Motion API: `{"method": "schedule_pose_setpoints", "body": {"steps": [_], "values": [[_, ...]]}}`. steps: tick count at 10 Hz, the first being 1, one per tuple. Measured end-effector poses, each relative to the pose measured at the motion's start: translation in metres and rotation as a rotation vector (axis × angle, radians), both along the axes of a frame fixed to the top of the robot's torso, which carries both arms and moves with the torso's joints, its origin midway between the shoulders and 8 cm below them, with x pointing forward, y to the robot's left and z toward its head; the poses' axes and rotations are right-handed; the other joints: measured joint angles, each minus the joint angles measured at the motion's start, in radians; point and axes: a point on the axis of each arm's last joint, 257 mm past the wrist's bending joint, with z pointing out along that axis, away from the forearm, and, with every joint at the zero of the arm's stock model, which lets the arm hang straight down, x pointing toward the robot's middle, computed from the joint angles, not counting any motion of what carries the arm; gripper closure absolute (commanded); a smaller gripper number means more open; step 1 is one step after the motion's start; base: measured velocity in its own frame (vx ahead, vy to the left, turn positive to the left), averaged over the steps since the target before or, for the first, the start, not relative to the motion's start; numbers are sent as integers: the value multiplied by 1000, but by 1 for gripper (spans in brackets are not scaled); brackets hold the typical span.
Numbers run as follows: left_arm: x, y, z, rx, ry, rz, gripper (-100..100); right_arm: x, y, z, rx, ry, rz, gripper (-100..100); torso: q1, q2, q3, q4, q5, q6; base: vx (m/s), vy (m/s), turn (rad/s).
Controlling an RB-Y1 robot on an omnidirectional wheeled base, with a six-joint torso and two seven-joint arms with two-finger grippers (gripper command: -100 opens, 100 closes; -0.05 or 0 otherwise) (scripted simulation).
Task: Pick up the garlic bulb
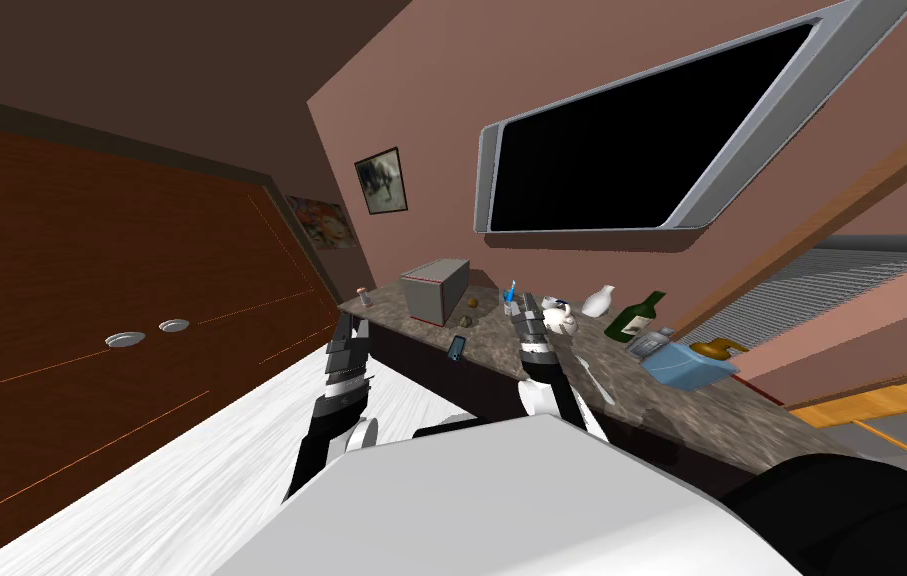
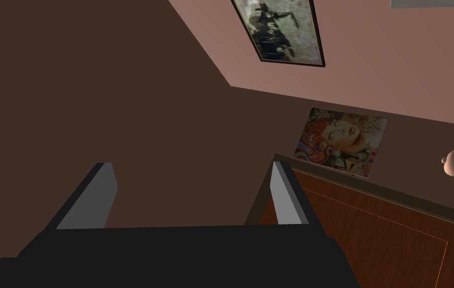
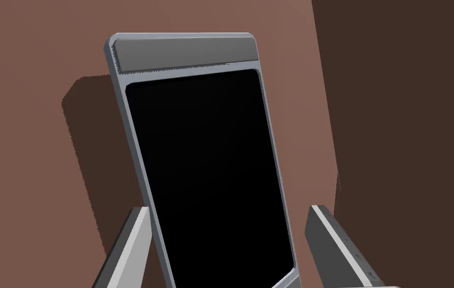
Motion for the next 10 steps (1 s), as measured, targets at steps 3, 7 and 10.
{"method": "schedule_pose_setpoints", "body": {"steps": [3, 7, 10], "values": [[0, 0, 0, 0, 0, 0, 0, 17, 9, -7, 78, 37, 105, -100, 4, 6, 3, 1, 1, 0, -91, 53, -17], [0, 0, 0, 0, 0, 0, 0, 44, 19, -23, 219, 107, 241, -100, 1, 3, 2, 1, 0, 0, -58, 23, -14], [0, 0, 0, 0, 0, 0, 0, 61, 25, -34, 311, 157, 320, -100, 1, 2, 1, 0, 0, 0, -31, 14, -10]]}}
